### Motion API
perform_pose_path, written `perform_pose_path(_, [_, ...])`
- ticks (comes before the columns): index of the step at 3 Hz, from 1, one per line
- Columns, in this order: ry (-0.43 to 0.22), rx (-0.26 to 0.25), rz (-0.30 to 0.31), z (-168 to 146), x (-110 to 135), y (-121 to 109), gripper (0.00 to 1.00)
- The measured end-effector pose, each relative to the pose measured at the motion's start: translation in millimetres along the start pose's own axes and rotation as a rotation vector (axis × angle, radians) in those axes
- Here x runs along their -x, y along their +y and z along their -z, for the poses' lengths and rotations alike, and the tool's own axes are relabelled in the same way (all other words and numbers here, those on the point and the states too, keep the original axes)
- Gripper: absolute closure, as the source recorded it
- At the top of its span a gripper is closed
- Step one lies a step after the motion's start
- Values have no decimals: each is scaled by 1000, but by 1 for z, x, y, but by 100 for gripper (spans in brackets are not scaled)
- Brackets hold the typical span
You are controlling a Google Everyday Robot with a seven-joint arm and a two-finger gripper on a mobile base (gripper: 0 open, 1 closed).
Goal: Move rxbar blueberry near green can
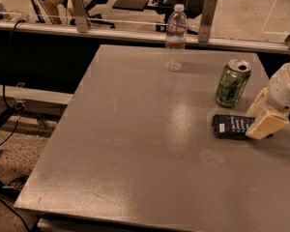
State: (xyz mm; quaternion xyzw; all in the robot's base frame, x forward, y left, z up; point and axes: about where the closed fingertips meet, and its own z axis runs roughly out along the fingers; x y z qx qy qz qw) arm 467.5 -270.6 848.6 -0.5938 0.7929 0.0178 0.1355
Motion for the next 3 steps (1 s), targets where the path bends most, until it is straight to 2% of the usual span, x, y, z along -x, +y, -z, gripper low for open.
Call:
perform_pose_path(1, [-5,-4,0,-2,1,0,15])
perform_pose_path(2, [-5,-4,1,-2,1,1,0])
perform_pose_path(3, [-5,-4,1,-2,1,1,0])
